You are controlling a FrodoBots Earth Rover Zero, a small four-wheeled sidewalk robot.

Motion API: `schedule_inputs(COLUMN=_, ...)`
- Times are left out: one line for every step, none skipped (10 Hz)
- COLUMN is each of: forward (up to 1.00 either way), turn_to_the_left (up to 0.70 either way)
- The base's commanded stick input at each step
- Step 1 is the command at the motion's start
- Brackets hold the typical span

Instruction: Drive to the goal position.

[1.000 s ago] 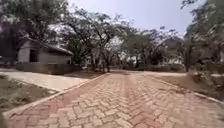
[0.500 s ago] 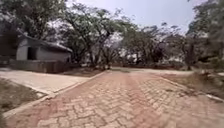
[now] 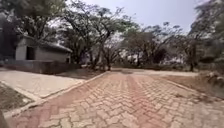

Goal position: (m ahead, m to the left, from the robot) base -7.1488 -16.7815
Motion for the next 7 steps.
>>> schedule_inputs(forward=0.70, turn_to_the_left=0.00)
schedule_inputs(forward=0.70, turn_to_the_left=0.00)
schedule_inputs(forward=0.70, turn_to_the_left=0.00)
schedule_inputs(forward=0.70, turn_to_the_left=0.00)
schedule_inputs(forward=0.70, turn_to_the_left=0.00)
schedule_inputs(forward=0.70, turn_to_the_left=0.00)
schedule_inputs(forward=0.70, turn_to_the_left=0.00)
